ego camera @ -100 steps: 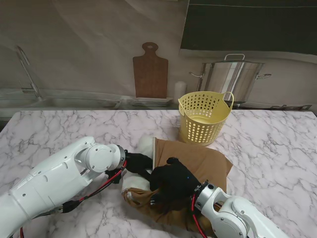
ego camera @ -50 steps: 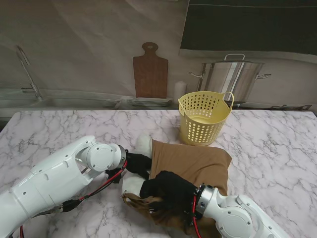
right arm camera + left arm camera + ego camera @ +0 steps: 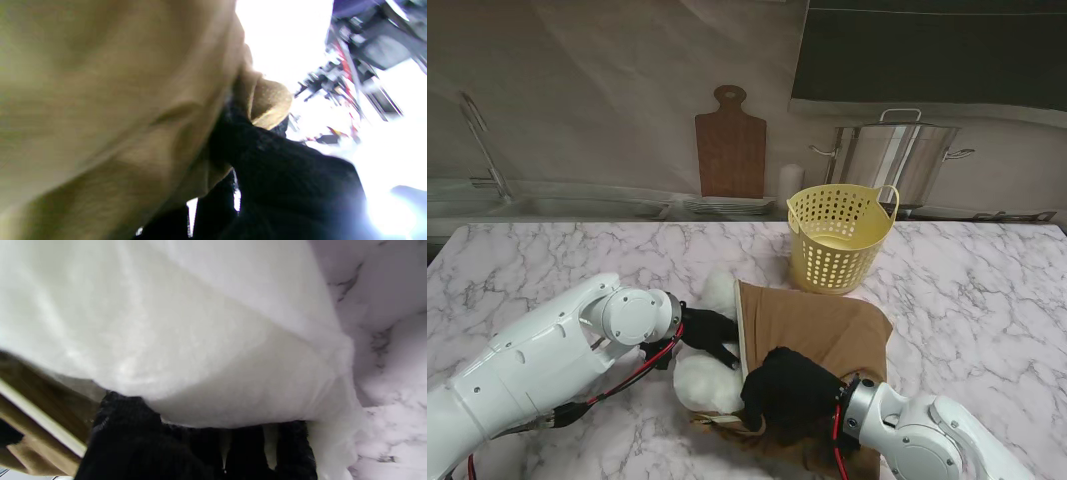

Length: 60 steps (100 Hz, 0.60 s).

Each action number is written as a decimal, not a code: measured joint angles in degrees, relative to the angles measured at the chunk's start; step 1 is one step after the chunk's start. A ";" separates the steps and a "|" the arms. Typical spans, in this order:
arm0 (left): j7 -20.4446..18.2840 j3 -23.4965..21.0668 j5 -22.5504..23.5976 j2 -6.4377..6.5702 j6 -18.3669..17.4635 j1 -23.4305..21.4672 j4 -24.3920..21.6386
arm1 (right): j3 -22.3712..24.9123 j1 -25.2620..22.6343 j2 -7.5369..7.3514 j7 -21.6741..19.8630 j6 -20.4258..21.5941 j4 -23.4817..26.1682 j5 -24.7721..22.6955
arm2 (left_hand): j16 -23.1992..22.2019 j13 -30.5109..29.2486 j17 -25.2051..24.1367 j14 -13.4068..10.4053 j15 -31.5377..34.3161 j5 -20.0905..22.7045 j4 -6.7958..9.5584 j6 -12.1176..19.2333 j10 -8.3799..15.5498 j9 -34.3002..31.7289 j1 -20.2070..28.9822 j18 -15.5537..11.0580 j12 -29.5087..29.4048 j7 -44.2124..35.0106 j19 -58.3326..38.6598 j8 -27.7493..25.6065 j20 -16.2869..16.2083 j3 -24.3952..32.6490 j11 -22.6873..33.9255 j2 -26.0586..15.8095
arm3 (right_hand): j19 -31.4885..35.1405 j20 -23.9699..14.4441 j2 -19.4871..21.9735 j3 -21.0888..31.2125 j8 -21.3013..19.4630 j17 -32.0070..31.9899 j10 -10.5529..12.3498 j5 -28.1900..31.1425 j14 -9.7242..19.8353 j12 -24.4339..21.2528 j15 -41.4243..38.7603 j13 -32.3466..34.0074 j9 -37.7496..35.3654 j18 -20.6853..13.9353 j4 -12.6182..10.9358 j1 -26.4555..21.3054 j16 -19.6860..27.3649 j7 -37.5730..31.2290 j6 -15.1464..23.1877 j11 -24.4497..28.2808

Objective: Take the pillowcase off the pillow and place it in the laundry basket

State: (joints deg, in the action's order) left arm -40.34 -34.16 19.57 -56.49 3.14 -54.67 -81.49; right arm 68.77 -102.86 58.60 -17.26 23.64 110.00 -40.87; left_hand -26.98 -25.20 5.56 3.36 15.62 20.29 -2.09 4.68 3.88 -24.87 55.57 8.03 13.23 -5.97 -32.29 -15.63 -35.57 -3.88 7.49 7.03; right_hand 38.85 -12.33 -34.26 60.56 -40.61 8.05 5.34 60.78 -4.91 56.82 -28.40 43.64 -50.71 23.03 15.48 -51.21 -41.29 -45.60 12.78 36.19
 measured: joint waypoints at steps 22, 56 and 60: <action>-0.43 -0.94 1.12 -0.07 -0.02 -0.65 -0.47 | 4.55 -3.75 0.02 -5.04 -5.75 5.05 -8.10 | 0.00 -0.05 0.02 -0.49 0.00 -0.16 -0.02 0.00 0.46 0.01 0.00 -0.03 0.00 1.44 -0.48 0.00 0.00 -0.26 -0.12 -0.65 | -1.91 0.00 0.39 -0.09 -1.89 -0.52 0.85 -0.78 3.89 -3.48 2.31 1.02 -1.23 -2.36 0.09 0.01 1.53 0.81 0.77 -0.99; -3.12 -8.14 7.26 0.24 -2.97 -6.61 -3.84 | 10.08 -8.37 -0.76 -9.02 -9.18 8.06 -1.69 | 0.20 0.96 -0.55 -2.09 -4.20 -1.98 -0.04 0.21 1.74 1.77 0.00 -0.07 -0.61 4.34 0.17 0.93 0.00 -0.28 -3.01 -0.94 | -5.19 -3.00 16.78 -29.57 16.66 -1.57 -1.24 -21.53 6.96 -18.02 6.62 -2.12 3.94 -6.64 -9.44 18.64 9.94 11.48 -1.97 -8.27; -3.55 -9.30 7.80 0.38 -3.72 -7.49 -4.22 | 10.11 -8.61 -0.76 -8.26 -9.25 7.71 0.72 | 0.51 1.25 -0.61 -2.10 -4.49 -2.02 -0.04 0.21 1.74 1.80 0.00 -0.07 -0.69 4.52 0.35 1.06 0.01 -0.28 -3.48 -0.98 | -5.19 -3.93 18.40 -32.55 15.57 -1.45 -2.03 -21.54 6.24 -19.21 7.04 -2.12 3.95 -6.64 -10.42 19.14 10.06 14.58 -3.00 -8.27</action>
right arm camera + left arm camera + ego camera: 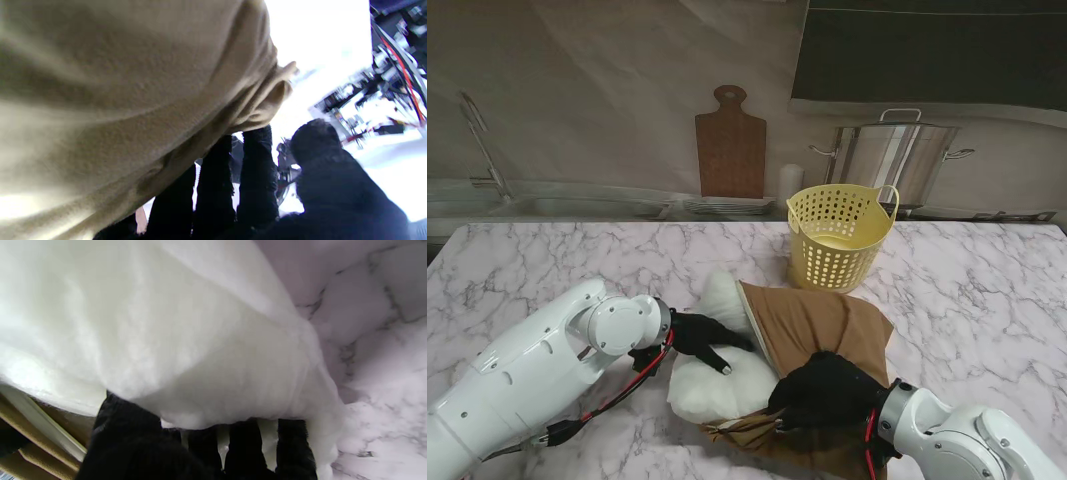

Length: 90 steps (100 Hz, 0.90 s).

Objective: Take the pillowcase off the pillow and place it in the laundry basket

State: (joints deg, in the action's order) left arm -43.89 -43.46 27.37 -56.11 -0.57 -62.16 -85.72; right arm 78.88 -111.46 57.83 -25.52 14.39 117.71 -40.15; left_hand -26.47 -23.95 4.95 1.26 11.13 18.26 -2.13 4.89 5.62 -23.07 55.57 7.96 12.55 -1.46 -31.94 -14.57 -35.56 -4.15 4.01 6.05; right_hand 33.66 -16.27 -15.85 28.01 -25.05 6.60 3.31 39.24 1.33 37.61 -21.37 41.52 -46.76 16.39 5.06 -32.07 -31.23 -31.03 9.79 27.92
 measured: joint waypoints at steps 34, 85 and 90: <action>-1.65 -9.60 6.90 0.79 -5.03 -8.57 -4.81 | -0.99 0.49 -0.13 -6.77 -5.45 2.26 -7.04 | 3.01 2.32 -0.72 -1.38 -4.43 -1.97 0.00 0.00 0.49 3.80 -0.18 1.64 -2.20 2.85 0.06 1.55 1.00 0.00 -2.26 -0.64 | -0.56 -1.14 8.99 -13.92 -3.90 -2.56 -0.82 3.98 1.58 -8.46 8.41 -5.81 7.31 -5.93 -1.78 0.54 5.26 4.97 -0.95 -7.61; -2.63 -9.89 7.42 1.11 -4.84 -8.55 -4.90 | 1.70 -3.77 1.47 1.54 -9.13 3.87 -17.16 | 3.25 2.34 0.01 -3.81 -4.73 -2.45 0.00 0.24 1.80 3.88 -1.07 3.57 -2.39 3.61 0.06 1.59 1.18 0.00 -2.90 -0.77 | 8.00 -5.41 9.18 -17.62 -16.17 5.38 2.15 13.94 2.30 -8.38 5.12 4.54 -3.07 -9.51 -2.42 -1.11 3.68 -6.70 1.13 -6.16; -2.85 -10.17 7.60 1.08 -4.83 -8.64 -4.90 | 1.95 -4.01 1.47 0.66 -9.63 4.42 -18.30 | 3.26 2.34 0.01 -5.33 -4.73 -2.45 -0.01 0.98 2.52 3.88 -1.55 2.77 -2.39 3.62 -0.10 1.59 1.18 0.00 -2.90 -1.30 | 8.62 -5.42 9.18 -16.63 -16.85 5.90 2.77 14.52 2.58 -8.20 4.64 5.12 -3.82 -9.71 -2.43 -1.15 3.25 -7.20 1.13 -6.16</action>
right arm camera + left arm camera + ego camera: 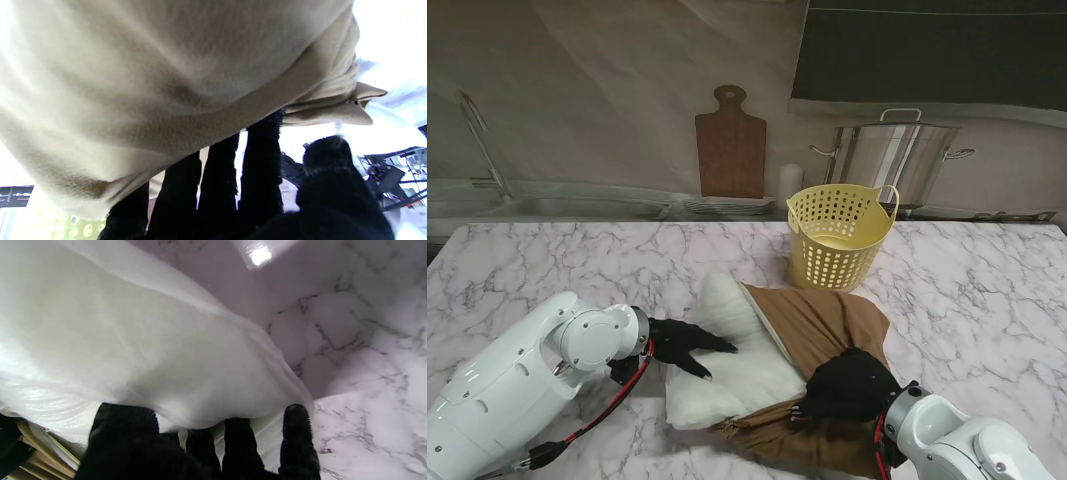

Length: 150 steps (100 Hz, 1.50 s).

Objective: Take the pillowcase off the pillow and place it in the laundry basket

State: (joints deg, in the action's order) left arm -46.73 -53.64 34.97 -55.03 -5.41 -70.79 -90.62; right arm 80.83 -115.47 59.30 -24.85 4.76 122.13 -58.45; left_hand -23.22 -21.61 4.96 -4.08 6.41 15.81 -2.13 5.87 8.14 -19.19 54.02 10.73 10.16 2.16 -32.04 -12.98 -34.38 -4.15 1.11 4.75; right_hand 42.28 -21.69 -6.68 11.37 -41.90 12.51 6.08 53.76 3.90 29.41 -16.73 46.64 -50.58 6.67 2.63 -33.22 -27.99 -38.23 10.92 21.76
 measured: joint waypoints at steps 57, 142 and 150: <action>4.56 -13.79 3.66 -0.44 -1.82 -10.77 -6.02 | -3.93 6.71 -1.28 0.18 2.48 -6.35 10.39 | 0.23 -2.56 0.19 9.45 3.08 2.64 -0.08 -6.66 -7.80 -0.91 1.54 1.59 0.92 -3.25 -0.18 -0.13 0.00 -0.02 2.04 0.81 | 9.76 -2.86 0.00 1.91 1.41 1.63 -2.93 -0.59 -4.19 2.74 -6.93 2.24 -2.33 11.21 0.00 -0.06 -3.44 1.76 -0.93 4.70; 11.53 -1.00 -4.00 -1.09 -3.49 -3.93 -4.05 | -5.12 7.86 -1.17 5.29 6.57 -8.58 13.17 | 6.41 1.85 -0.09 16.82 -0.82 3.40 0.13 -10.59 -16.74 2.50 -0.20 -2.69 -1.51 -3.50 0.19 -2.27 7.99 2.78 -2.34 2.47 | 12.37 -4.44 0.00 2.31 7.81 1.92 -7.17 -11.54 -6.79 2.57 -6.12 -0.96 3.48 15.37 0.00 -0.02 -2.86 10.47 -2.22 5.28; 10.82 -0.90 -2.90 -0.92 -4.20 -3.39 -3.37 | -4.58 6.91 -0.75 7.95 7.34 -8.60 12.77 | 6.44 3.00 -0.16 14.43 -1.39 0.41 0.16 -9.28 -14.65 5.91 -1.67 -3.35 -2.23 -2.08 0.24 -1.56 8.02 2.75 -2.34 3.86 | 12.41 -4.47 0.00 2.32 7.98 2.06 -7.23 -11.62 -6.79 2.12 -5.36 -1.77 5.22 14.07 0.00 0.39 -2.27 10.80 -2.29 4.76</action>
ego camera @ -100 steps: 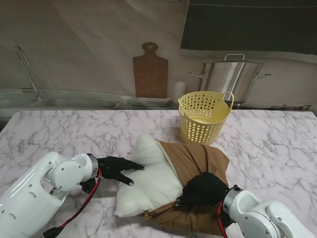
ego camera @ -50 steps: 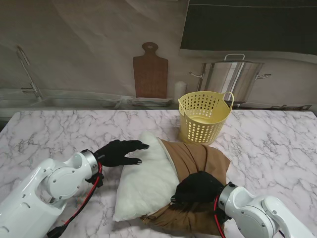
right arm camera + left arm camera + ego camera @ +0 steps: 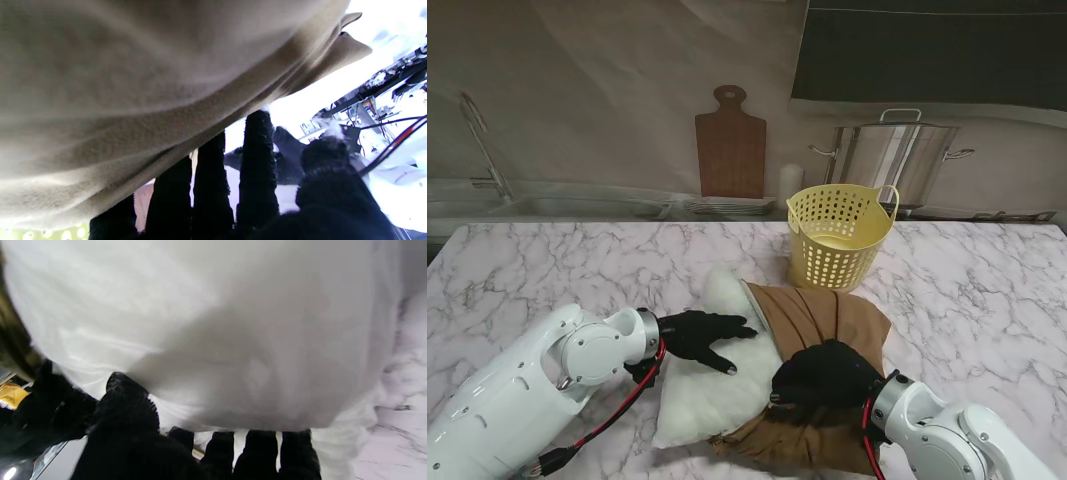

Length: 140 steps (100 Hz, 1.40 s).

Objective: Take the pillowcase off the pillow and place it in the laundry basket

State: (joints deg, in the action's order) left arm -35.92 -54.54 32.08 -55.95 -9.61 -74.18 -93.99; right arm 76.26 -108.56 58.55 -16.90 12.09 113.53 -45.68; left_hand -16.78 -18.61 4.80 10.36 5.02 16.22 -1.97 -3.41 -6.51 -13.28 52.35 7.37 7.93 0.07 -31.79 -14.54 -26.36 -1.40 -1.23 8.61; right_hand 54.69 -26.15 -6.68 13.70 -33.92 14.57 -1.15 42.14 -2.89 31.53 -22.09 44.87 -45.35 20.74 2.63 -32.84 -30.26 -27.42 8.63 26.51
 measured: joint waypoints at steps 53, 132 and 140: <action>1.63 -1.48 7.45 0.96 -11.66 -1.06 3.20 | 0.32 6.47 2.54 12.81 -4.22 -1.92 -3.80 | 2.55 4.11 -0.68 -4.26 -2.86 -5.16 0.69 2.03 1.59 7.91 -3.51 -1.56 -6.79 3.63 0.65 3.75 0.07 -0.21 -1.51 2.05 | 1.05 -0.95 -5.13 4.52 1.87 0.12 -2.54 -9.29 -1.73 -4.28 2.91 -3.72 8.65 -1.35 0.00 2.22 3.04 2.86 -2.80 -2.21; 3.77 -4.64 9.60 1.04 -16.12 -4.93 2.02 | -15.49 33.45 -0.88 -10.14 -6.77 -17.97 -6.59 | 3.83 4.77 -0.82 -4.20 -2.86 -3.47 0.70 1.66 2.43 5.98 -2.59 -1.93 -6.89 3.66 2.86 4.20 0.04 0.03 -1.57 2.05 | -6.87 -1.67 -12.51 24.75 11.20 -6.24 -2.91 -14.56 -0.17 5.54 -1.49 -11.15 22.38 -0.96 3.11 -3.74 -0.36 -2.56 7.87 7.32; 3.07 -4.21 9.11 1.09 -15.32 -4.68 2.00 | -15.75 33.71 -0.87 -10.11 -5.90 -18.93 -7.61 | 4.25 4.77 -0.82 -4.87 -3.20 -3.47 0.70 2.46 3.75 5.94 -2.58 -2.74 -6.89 3.66 4.31 4.23 0.03 0.03 -1.61 2.02 | -6.91 -1.67 -14.40 22.29 13.71 -6.24 -2.91 -6.32 -0.16 6.21 -2.92 -11.11 20.44 0.01 5.69 -4.31 -0.59 -14.05 8.84 7.68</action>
State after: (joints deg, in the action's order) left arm -32.84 -58.75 41.18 -54.86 -24.93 -78.86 -91.99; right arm 60.50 -74.85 57.68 -27.02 6.19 94.59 -53.29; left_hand -12.53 -13.83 3.99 5.49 1.82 12.75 -1.27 -0.94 -2.76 -7.34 49.77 4.63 1.04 3.74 -27.48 -10.31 -26.33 -1.37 -2.84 10.63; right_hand 47.78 -27.82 -21.08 35.98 -20.21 8.33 -4.06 35.83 -3.04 37.74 -25.01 33.76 -24.91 20.76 8.32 -37.15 -30.85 -41.47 17.47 34.19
